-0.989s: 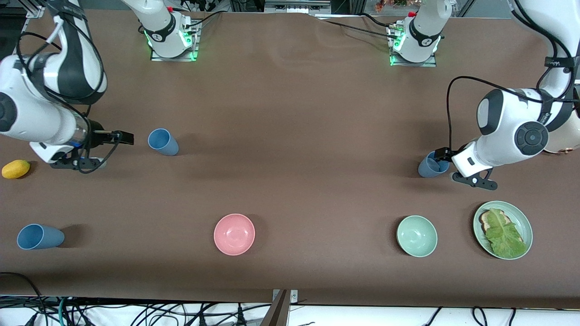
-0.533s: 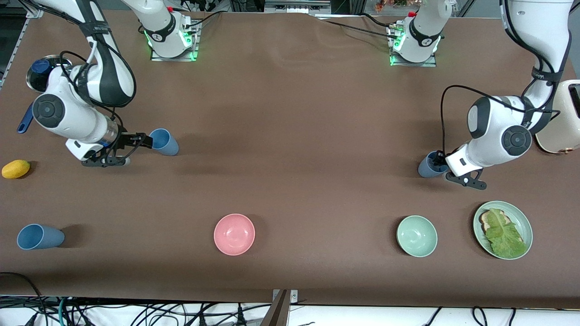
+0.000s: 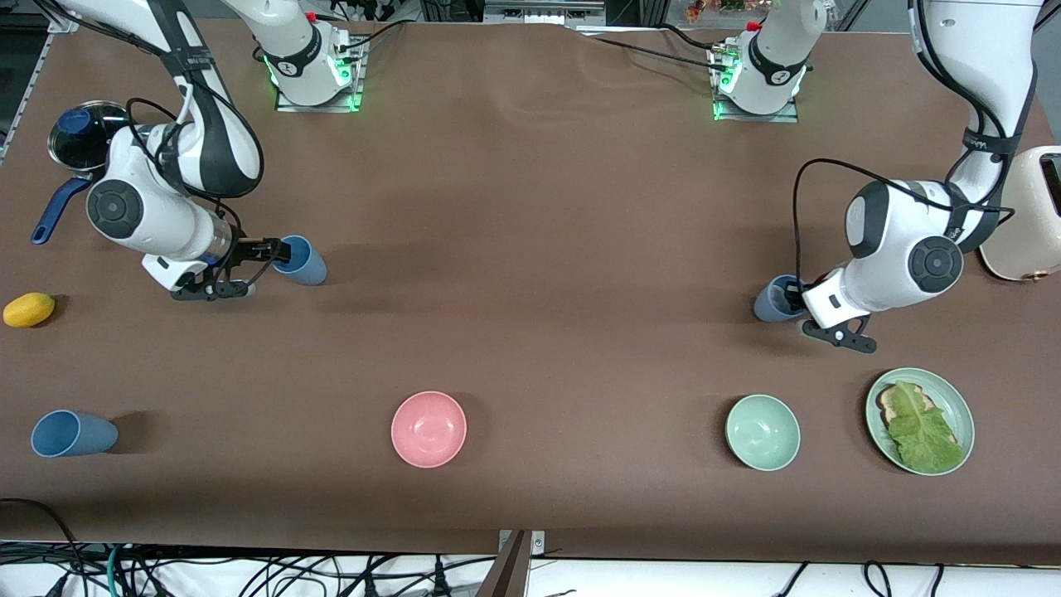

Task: Stack blue cups with both arms
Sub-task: 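Grasp the tissue cup with the left gripper while the right gripper grasps another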

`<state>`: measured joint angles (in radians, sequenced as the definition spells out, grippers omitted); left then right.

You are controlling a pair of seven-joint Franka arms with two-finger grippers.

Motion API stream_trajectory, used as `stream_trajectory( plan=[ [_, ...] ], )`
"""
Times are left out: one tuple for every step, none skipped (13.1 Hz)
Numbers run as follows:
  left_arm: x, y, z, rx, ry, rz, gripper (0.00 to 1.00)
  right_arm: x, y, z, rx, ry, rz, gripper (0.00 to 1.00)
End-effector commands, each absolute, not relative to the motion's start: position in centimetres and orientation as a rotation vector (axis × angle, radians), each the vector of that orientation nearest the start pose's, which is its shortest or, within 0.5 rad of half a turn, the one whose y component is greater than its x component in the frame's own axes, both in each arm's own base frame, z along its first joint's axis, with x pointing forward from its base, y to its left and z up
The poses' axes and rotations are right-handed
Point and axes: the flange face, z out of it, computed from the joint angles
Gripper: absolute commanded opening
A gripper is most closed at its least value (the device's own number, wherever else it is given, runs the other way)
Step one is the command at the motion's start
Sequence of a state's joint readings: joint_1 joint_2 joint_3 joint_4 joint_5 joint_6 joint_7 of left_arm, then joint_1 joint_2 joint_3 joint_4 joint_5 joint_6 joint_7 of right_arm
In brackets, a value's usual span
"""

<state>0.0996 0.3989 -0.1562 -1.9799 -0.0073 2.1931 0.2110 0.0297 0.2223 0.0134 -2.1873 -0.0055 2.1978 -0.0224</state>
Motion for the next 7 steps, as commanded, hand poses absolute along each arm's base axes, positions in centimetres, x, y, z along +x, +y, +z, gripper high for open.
stream_trajectory(
  plan=[
    [59.6, -10.2, 29.2, -3.214, 0.244, 0.34, 0.0, 52.7, 2.5, 26.1, -3.128, -0.153, 0.342, 1.0],
    [59.1, -14.3, 29.7, -3.219, 0.168, 0.339, 0.0, 52.7, 2.5, 25.6, -3.126, -0.153, 0.357, 1.0],
    [58.6, -18.1, 30.2, -3.218, 0.102, 0.332, 0.0, 52.6, 2.5, 25.1, -3.124, -0.153, 0.369, 1.0],
    [58.2, -21.1, 29.8, -3.214, 0.045, 0.336, 0.0, 52.7, 2.7, 24.7, -3.124, -0.158, 0.371, 0.89],
    [57.9, -23.8, 29.6, -3.215, 0.028, 0.329, 0.0, 52.8, 2.7, 24.5, -3.125, -0.154, 0.373, 0.7],
    [57.8, -26.2, 28.8, -3.218, -0.017, 0.329, 0.0, 52.7, 2.7, 24.3, -3.124, -0.14, 0.383, 0.57],
    [57.9, -27.7, 27.8, -3.227, -0.102, 0.318, 0.0, 52.8, 2.7, 24.3, -3.123, -0.133, 0.385, 0.41]
  ],
)
